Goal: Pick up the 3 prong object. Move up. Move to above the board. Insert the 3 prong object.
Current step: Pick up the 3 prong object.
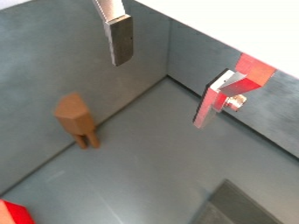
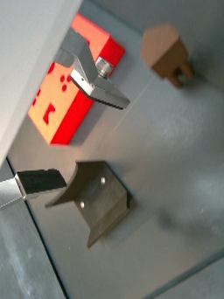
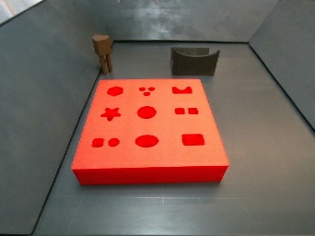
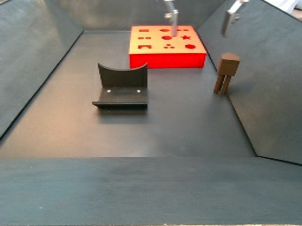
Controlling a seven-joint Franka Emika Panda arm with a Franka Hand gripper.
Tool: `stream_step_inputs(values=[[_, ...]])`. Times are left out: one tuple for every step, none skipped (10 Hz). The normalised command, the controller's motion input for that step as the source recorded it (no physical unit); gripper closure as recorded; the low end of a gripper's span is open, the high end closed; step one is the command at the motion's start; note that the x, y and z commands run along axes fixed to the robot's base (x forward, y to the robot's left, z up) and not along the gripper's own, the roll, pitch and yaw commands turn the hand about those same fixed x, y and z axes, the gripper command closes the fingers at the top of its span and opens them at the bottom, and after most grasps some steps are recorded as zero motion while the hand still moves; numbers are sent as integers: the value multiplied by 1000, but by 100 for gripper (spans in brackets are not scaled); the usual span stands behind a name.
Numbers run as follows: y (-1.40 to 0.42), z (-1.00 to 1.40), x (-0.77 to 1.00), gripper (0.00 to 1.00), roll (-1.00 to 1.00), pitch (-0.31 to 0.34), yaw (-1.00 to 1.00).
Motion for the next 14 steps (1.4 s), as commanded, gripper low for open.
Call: stream_step_inputs(values=[[-177,-97,-520,0,0,-149,9],[-131,-166,-566,0,-4,-147,0],[-160,-280,-629,0,0,-140,0],[-146,-389,-463,0,0,-99,0],[-191,-449,-500,0,1,-80,0],[-234,-494,-463,0,46,-50,0],[-231,-483,-377,0,46,-44,0],[-254,-463,-334,0,44,-30,0],[-231,-454,-97,0,0,-124,0],[-251,-480,-154,0,11,-109,0],[-237,-506,0,0,0,-60,0],[-166,-526,11,0,0,-37,0],[-49,-580,163,0,-49,-21,-23],[0,-523,291,0,-94,0,-71]])
